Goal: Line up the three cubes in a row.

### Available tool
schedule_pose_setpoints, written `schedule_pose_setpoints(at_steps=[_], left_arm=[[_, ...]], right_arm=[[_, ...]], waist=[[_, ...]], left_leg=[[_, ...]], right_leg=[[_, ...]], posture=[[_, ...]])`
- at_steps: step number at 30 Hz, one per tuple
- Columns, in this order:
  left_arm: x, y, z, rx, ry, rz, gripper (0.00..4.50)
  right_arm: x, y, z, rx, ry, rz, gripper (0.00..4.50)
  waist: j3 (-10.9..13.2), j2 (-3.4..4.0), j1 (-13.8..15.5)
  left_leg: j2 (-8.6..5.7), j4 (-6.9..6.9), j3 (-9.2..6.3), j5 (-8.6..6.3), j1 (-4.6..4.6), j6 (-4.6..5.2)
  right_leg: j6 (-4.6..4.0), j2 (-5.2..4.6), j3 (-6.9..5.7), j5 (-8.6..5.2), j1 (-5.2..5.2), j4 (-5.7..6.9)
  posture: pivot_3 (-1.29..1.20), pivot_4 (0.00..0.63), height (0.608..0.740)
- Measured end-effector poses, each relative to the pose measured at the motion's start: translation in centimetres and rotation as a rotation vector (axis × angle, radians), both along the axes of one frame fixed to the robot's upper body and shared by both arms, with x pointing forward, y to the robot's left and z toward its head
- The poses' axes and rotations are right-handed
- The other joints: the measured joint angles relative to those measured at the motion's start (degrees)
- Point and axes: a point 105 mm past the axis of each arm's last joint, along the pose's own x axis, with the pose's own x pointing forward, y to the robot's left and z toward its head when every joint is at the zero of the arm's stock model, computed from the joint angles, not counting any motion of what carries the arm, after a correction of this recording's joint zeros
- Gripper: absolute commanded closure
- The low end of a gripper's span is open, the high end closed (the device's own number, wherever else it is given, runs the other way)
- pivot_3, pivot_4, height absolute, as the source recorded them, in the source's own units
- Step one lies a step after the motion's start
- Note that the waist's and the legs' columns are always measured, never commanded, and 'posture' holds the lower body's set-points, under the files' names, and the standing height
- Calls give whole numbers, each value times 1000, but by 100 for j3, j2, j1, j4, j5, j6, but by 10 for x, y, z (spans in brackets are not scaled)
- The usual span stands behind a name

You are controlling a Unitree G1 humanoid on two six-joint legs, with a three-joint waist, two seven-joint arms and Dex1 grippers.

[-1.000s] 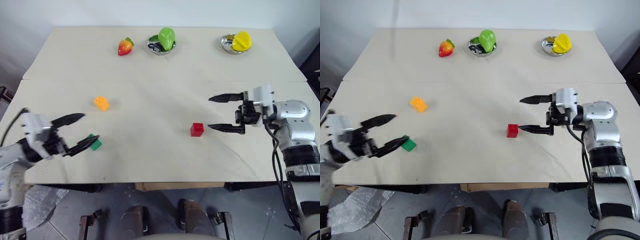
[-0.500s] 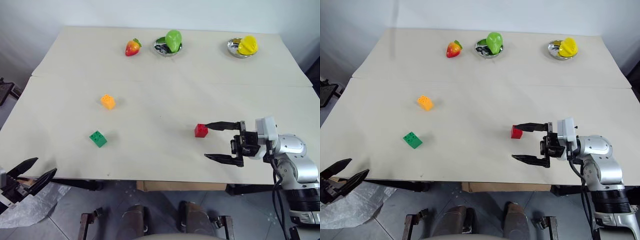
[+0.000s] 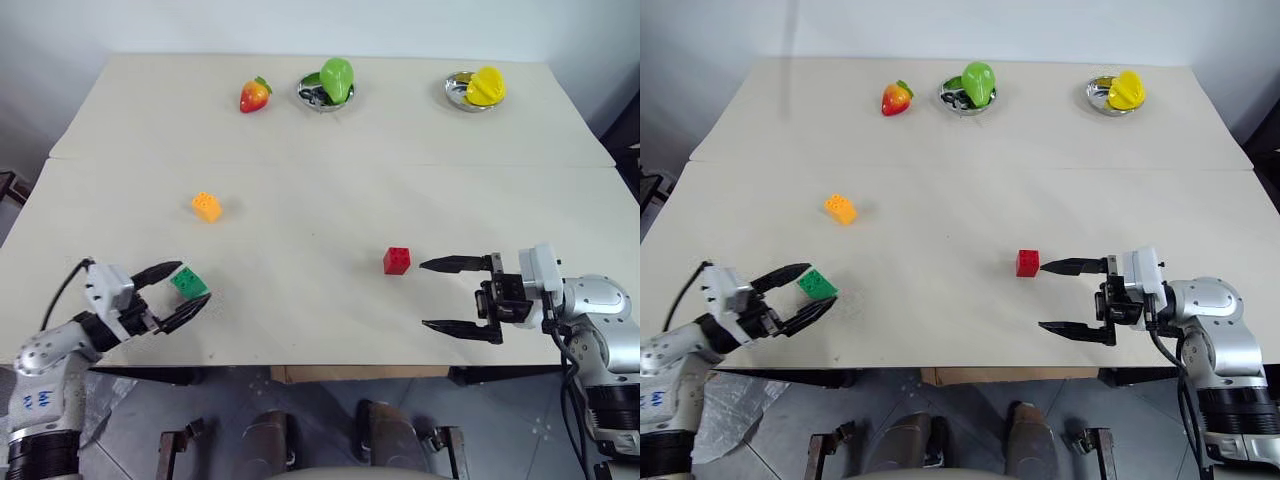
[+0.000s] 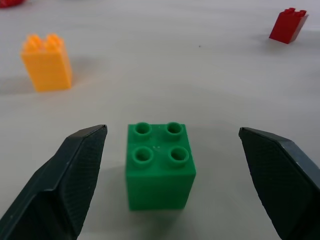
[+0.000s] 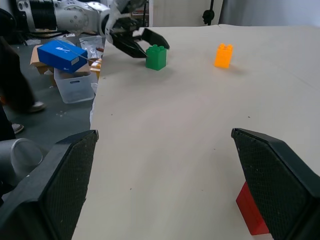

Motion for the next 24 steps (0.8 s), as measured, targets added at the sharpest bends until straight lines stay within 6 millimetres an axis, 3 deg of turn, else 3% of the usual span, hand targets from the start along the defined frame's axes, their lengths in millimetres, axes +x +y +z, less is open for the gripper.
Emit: schedule_pose_setpoints(at_steps=[8, 11, 13, 16, 18, 21, 22, 24], left_arm=[[9, 1, -8, 20, 22, 45, 3005], [8, 1, -6, 71, 34, 10, 2987], [11, -9, -3, 105, 40, -68, 2987], [23, -38, 15, 109, 9, -222, 2987], [35, -74, 39, 129, -54, -400, 2987], [62, -147, 71, 160, -165, -658, 2987], [67, -168, 72, 179, -171, -719, 2987], [74, -191, 61, 217, -141, -786, 2987]], right_arm=[[-5, 0, -8, -4, 20, -27, 0], [-6, -3, -9, -1, 19, -56, 0], [-7, -7, -9, -1, 18, -80, 0], [-10, -13, -8, -6, 12, -113, 0], [-12, -22, -7, -9, 11, -155, 0], [-17, -32, -10, -9, 21, -215, 0], [-18, -33, -10, -10, 17, -226, 0], [-20, -36, -10, -10, 15, -248, 0]], waist=[[0, -1, 59], [-1, -1, 69], [0, -1, 96], [0, -1, 162], [-1, -1, 236], [-4, 2, 373], [-8, 0, 364], [-11, 0, 257]], left_leg=[[-1, 2, 0, 0, 0, 2], [-2, 2, -1, 0, 0, 2], [-3, 3, -3, 0, -1, 3], [-5, 5, -3, 1, -2, 4], [-12, 10, -8, 3, -5, 8], [-60, 27, 19, 9, -16, 18], [-62, 26, 24, 7, -16, 21], [-61, 12, 31, 3, -12, 27]], right_leg=[[1, -3, 2, 1, 1, -1], [1, -4, 2, 1, 2, -2], [2, -4, 0, 1, 2, -2], [4, -4, 2, 2, 3, -1], [6, -4, 0, 4, 6, 0], [18, -2, -12, 11, 22, -10], [29, -2, -10, 17, 30, -28], [34, -1, -10, 19, 31, -50]], posture=[[0, 150, 740], [0, 150, 740], [0, 150, 740], [0, 150, 740], [0, 150, 740], [0, 150, 740], [0, 150, 740], [0, 150, 740]])
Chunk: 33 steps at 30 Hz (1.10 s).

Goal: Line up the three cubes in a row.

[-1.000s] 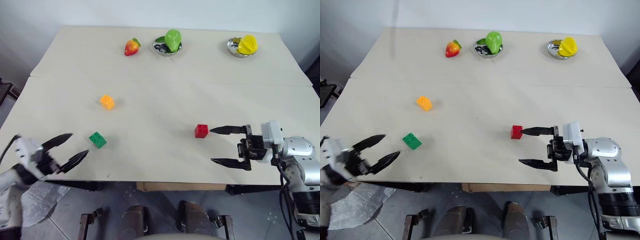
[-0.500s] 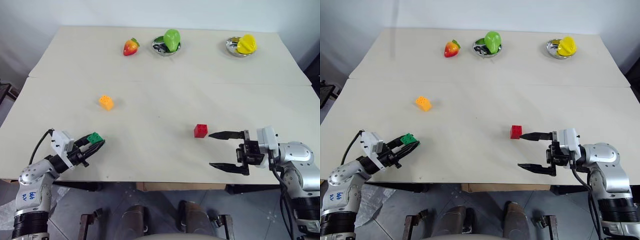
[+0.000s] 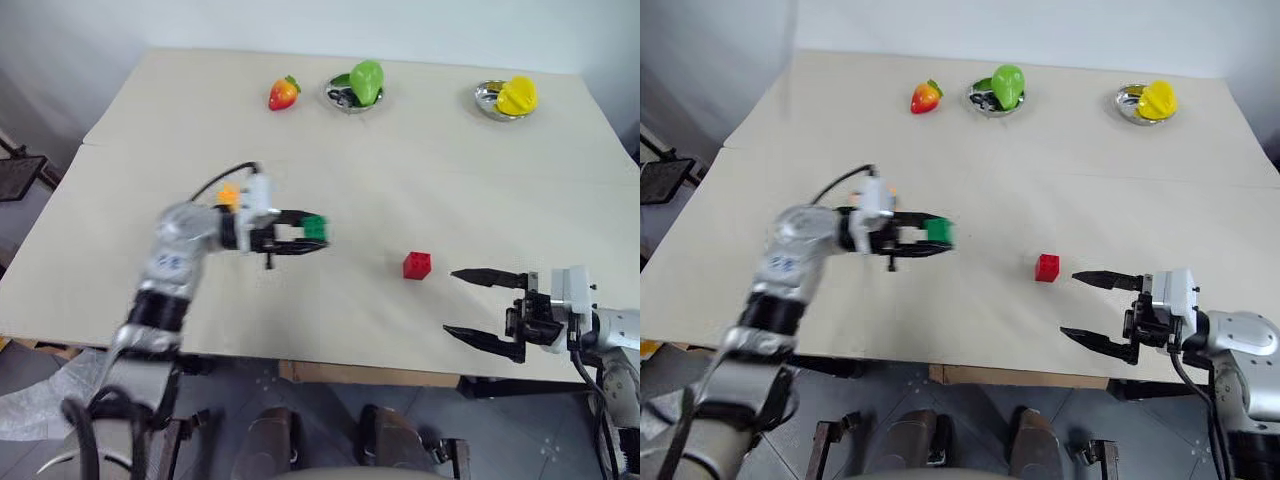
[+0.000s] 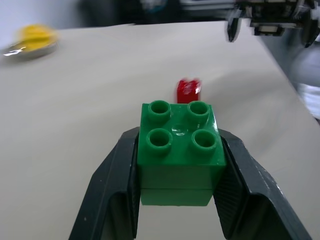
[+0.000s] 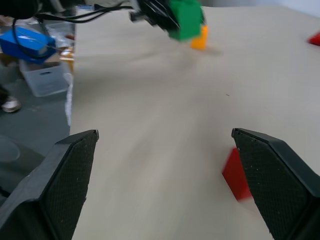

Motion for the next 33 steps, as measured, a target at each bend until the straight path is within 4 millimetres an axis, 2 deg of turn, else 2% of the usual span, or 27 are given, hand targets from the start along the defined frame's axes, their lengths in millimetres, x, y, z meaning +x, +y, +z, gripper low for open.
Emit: schedule_pose_setpoints(at_steps=[3, 5, 8, 17, 23, 25, 29, 32, 33], left_arm=[[10, -11, -28, 78, 53, -12, 2987], [16, -18, -38, 107, 80, -15, 2987], [21, -28, -36, 140, 59, -32, 2987], [22, -19, -43, 141, 93, -31, 2987], [23, -13, -45, 147, 102, -16, 2987], [21, -13, -46, 152, 117, -32, 2255], [16, -13, -44, 141, 129, -84, 1100], [23, -8, -39, 131, 72, -25, 203], [27, -3, -36, 128, 46, 1, 25]], right_arm=[[-3, -5, -1, 2, 4, -38, 0], [-7, -4, 0, 3, -2, -55, 0], [-14, -2, -1, 2, -4, -74, 0], [-16, -5, -6, 22, 9, -121, 0], [-13, -21, -20, 26, 49, -161, 0], [-11, -23, -20, 27, 49, -162, 0], [-6, -21, -13, 24, 20, -141, 0], [-1, -16, -8, 27, 3, -115, 0], [1, -12, -6, 29, -5, -100, 0]], waist=[[5, -8, -131], [8, -13, -131], [11, -19, -59], [11, -18, -47], [11, -19, -40], [11, -18, -48], [11, -18, -54], [11, -19, -54], [11, -19, -57]], left_leg=[[11, -15, 14, 0, -12, 0], [17, -12, 11, 1, -24, -2], [15, 1, 6, 0, -32, 0], [11, 25, -29, 0, -53, 3], [10, 61, -46, -2, -81, 6], [12, 68, -49, -2, -83, 6], [14, 75, -69, -2, -82, 6], [15, 78, -86, -2, -82, 6], [16, 78, -89, -2, -82, 6]], right_leg=[[0, 9, -10, -1, -25, -5], [0, 12, -20, -1, -32, -6], [2, 9, -19, 0, -30, -7], [6, 7, -31, 3, -31, -4], [8, 7, -51, 4, -30, 5], [9, 7, -50, 4, -30, 9], [9, 7, -50, 4, -31, 16], [9, 7, -48, 5, -31, 17], [9, 7, -47, 5, -32, 18]], posture=[[0, 150, 740], [0, 150, 740], [0, 150, 740], [0, 150, 740], [0, 150, 740], [0, 150, 740], [0, 150, 740], [0, 150, 740], [0, 150, 740]])
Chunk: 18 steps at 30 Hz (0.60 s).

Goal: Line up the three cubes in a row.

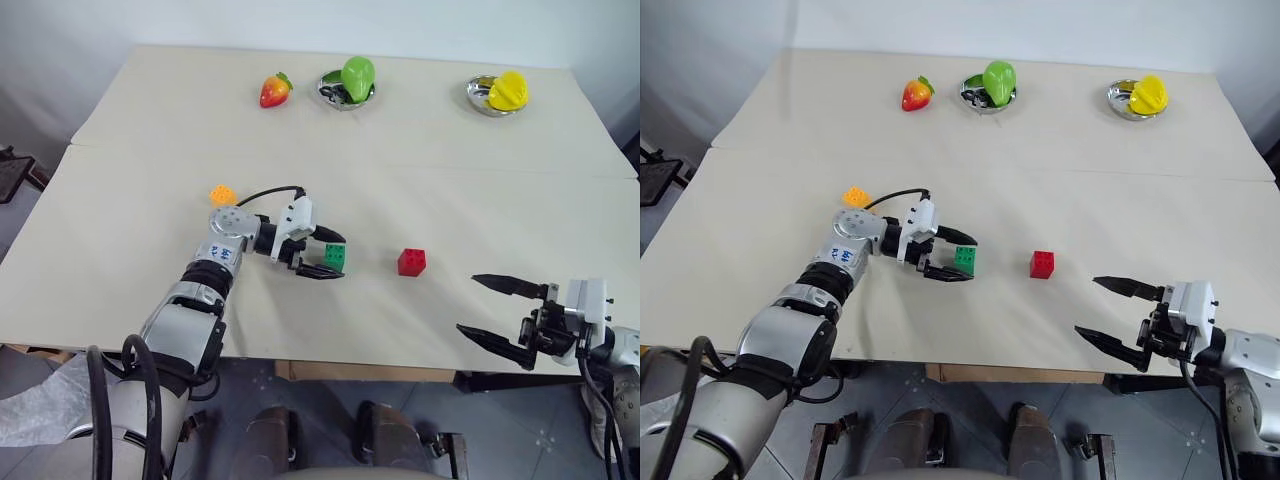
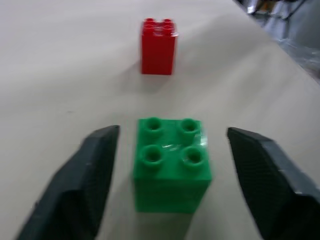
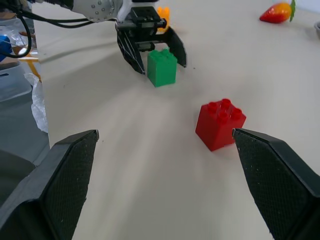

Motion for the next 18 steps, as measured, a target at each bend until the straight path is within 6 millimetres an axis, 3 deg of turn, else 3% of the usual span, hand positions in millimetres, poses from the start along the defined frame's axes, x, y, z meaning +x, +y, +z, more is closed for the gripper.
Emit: schedule_pose_setpoints(at_steps=[4, 9, 13, 18], left_arm=[[2, 37, 16, -5, -117, 52, 25], [-26, 86, 8, -140, -72, 138, 25], [-52, 140, 9, -248, -82, 405, 25], [-84, 213, 3, -343, -93, 816, 25]], right_arm=[[6, 22, 10, 30, -37, 80, 0], [16, 45, 25, 111, -64, 130, 0], [30, 66, 44, 194, -130, 149, 0], [32, 77, 48, 194, -159, 184, 0]], waist=[[-3, 6, -68], [-4, 8, -134], [-4, 9, -185], [-4, 9, -110]], left_leg=[[10, -2, 3, 1, 4, -2], [32, 4, -3, 0, 3, -1], [44, 3, -5, 0, 9, -3], [33, 4, -12, -3, 11, 2]], right_leg=[[-2, 3, 0, -1, -5, 8], [-2, 1, 4, -1, -4, 13], [-3, 0, 11, -2, -5, 20], [-5, -14, 9, -2, 0, 26]], posture=[[0, 150, 740], [0, 150, 740], [0, 150, 740], [0, 150, 740]])
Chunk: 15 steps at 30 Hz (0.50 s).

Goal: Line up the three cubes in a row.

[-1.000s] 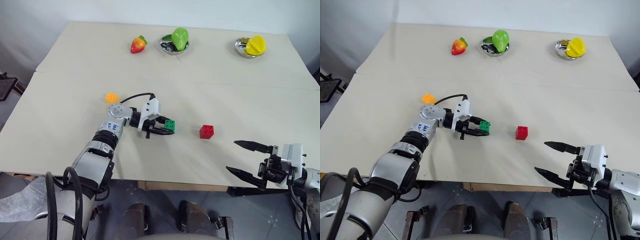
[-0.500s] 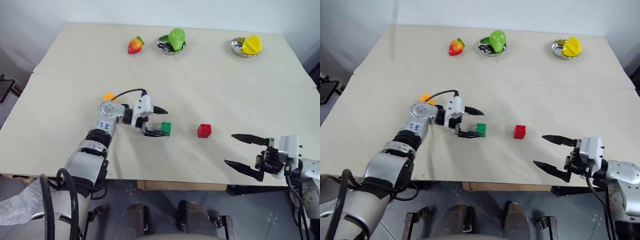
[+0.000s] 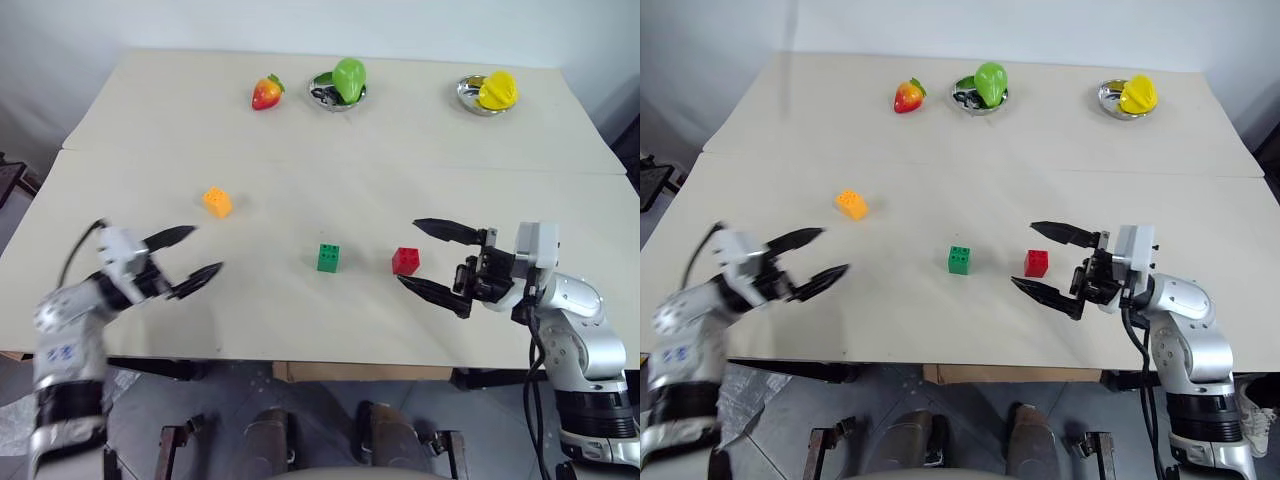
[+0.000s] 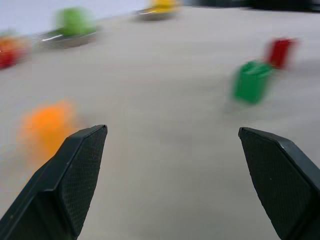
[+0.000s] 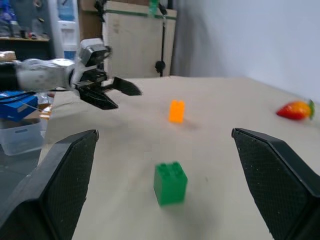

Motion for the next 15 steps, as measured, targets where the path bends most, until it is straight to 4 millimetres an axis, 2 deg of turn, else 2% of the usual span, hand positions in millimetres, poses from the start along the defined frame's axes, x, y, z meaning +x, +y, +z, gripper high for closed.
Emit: schedule_pose_setpoints(at_steps=[2, 6, 8, 11, 15], left_arm=[[-22, 27, -16, -40, 54, 133, 25], [-63, 61, -41, -81, 118, 325, 25], [-80, 72, -51, -111, 136, 408, 25], [-80, 68, -48, -115, 115, 415, 25], [-59, 49, -26, -99, 27, 368, 25]], right_arm=[[-1, 0, -3, -19, -4, 8, 0], [-1, -2, -2, -28, -13, 1, 0], [1, -6, -2, -30, -13, -15, 0], [3, -9, -3, -33, -21, -25, 0], [8, -21, -13, -30, 11, -73, 0]], waist=[[0, 1, -15], [-1, 0, -38], [-1, 0, -42], [-2, -3, 52], [-5, -2, 104]], left_leg=[[-2, 0, 4, -9, 4, 6], [1, -1, 9, -11, 6, 2], [4, -2, 10, -13, 7, 0], [4, 0, 6, -13, 7, -1], [4, -1, 11, -13, 10, -1]], right_leg=[[-1, -2, 4, 0, 1, 1], [-1, -2, 5, 0, 0, -2], [-3, -2, 5, -1, 0, -2], [-7, -3, 1, 0, 1, 1], [-19, -6, 5, 10, 0, 2]], posture=[[0, 150, 740], [0, 150, 740], [0, 150, 740], [0, 150, 740], [0, 150, 740]])
